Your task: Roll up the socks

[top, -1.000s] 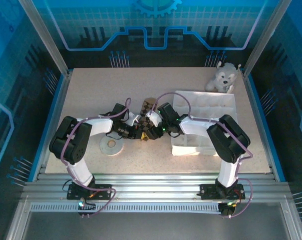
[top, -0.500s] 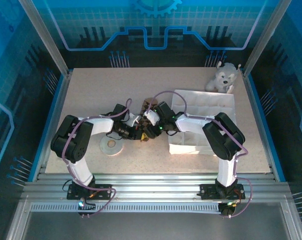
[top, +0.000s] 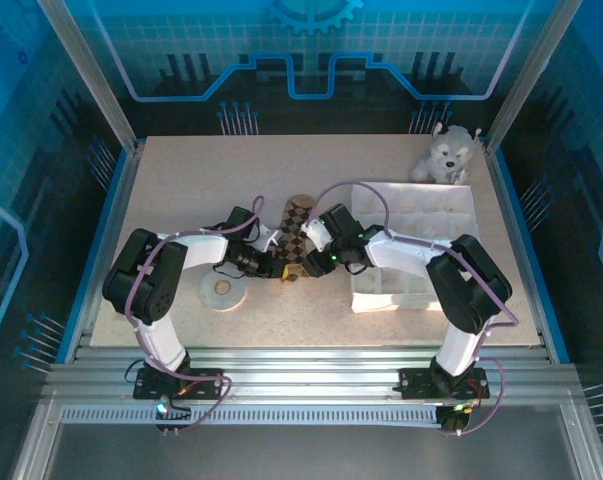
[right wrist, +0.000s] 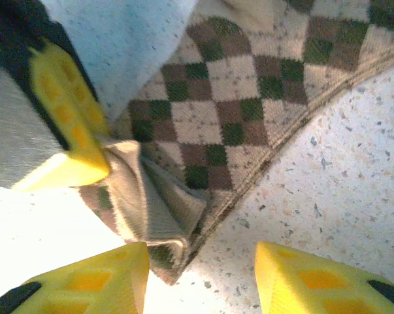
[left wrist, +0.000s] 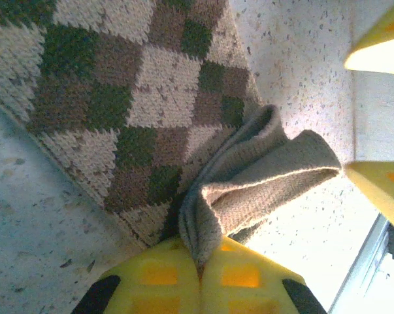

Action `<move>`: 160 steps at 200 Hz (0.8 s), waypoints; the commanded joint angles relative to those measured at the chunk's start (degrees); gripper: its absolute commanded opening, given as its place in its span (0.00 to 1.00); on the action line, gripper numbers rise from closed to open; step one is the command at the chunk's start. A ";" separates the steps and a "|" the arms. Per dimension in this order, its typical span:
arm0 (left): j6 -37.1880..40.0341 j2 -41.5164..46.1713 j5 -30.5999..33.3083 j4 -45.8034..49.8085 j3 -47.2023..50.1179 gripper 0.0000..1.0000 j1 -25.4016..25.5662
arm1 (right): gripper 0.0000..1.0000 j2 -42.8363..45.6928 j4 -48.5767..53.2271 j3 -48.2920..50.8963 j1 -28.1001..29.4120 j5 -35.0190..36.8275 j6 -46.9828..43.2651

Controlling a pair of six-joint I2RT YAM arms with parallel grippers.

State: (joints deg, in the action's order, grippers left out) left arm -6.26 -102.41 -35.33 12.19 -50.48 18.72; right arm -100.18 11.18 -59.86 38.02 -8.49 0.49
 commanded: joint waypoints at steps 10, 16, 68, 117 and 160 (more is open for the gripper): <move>-1.29 0.07 0.16 1.26 -0.67 0.00 0.35 | 0.46 3.49 -0.03 -0.93 3.34 -1.16 0.09; -1.27 -0.03 -0.07 1.26 -0.74 0.00 0.35 | 0.46 3.59 -1.07 -0.75 3.54 -1.61 0.11; -1.09 -1.26 -1.40 2.25 -1.98 0.00 -0.35 | 0.43 -4.21 -2.75 -3.90 3.30 -4.22 3.14; -0.77 -1.64 -1.85 2.40 -2.35 0.00 -0.96 | 0.40 -8.10 -1.70 -5.29 2.70 -3.42 4.00; -0.14 -1.04 -1.69 1.73 -1.86 0.00 -1.05 | 0.36 -10.34 1.22 -5.97 1.04 0.23 6.51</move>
State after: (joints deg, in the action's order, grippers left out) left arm -7.16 -103.28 -35.94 13.04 -51.42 18.15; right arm -108.16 8.71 -63.72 40.69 -10.68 4.32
